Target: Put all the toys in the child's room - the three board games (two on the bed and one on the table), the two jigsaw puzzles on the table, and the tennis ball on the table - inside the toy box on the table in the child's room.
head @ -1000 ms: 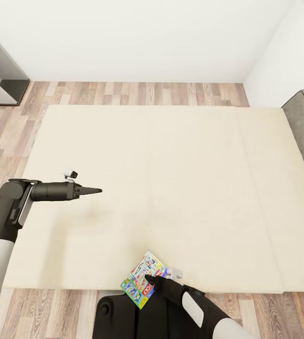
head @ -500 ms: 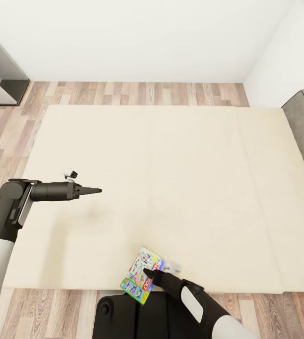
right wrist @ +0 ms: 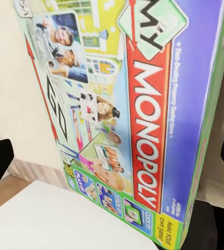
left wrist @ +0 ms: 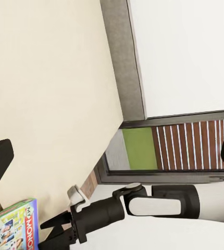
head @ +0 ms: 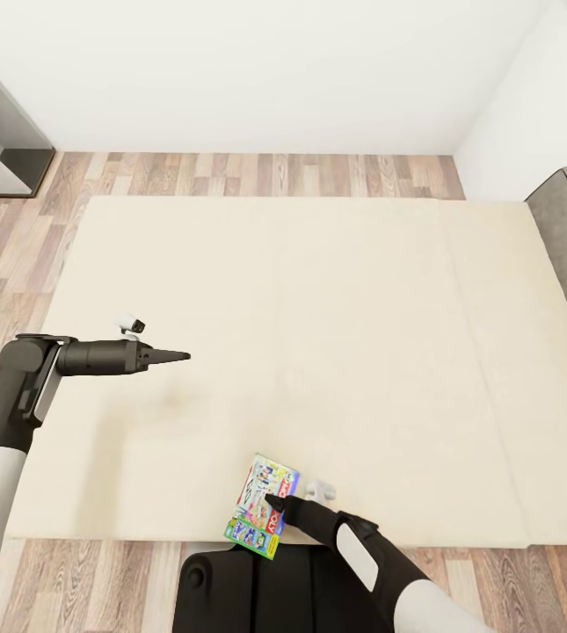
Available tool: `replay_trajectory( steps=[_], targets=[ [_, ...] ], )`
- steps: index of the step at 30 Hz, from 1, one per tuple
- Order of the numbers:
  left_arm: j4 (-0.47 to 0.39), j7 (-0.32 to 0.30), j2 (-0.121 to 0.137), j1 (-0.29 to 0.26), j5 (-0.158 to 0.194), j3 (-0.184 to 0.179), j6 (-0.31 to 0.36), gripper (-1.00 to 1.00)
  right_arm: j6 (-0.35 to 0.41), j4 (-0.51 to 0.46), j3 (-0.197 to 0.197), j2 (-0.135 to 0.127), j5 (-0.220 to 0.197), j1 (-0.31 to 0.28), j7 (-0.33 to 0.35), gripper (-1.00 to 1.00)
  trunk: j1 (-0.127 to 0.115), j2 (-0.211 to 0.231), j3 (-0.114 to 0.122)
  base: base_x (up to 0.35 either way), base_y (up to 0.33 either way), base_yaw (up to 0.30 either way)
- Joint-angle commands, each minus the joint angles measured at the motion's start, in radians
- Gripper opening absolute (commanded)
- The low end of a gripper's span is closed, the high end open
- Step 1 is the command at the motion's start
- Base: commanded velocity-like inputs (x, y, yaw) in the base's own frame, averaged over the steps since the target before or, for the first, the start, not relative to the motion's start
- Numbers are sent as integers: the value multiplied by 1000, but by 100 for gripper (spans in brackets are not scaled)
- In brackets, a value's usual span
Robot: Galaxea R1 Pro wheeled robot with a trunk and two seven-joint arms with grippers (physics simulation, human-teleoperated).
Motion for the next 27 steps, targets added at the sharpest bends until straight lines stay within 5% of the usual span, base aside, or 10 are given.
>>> replay_trajectory(
  steps=[1,27],
  targets=[
    [0,-4,0,0,0,0,11,100,4,0,3,0,-8,-1,0,100,1,-1,-1,0,0,0],
    [0,-4,0,0,-1,0,11,100,-3,-39,2,-4,-5,-4,3,100,1,-1,-1,0,0,0]
  ],
)
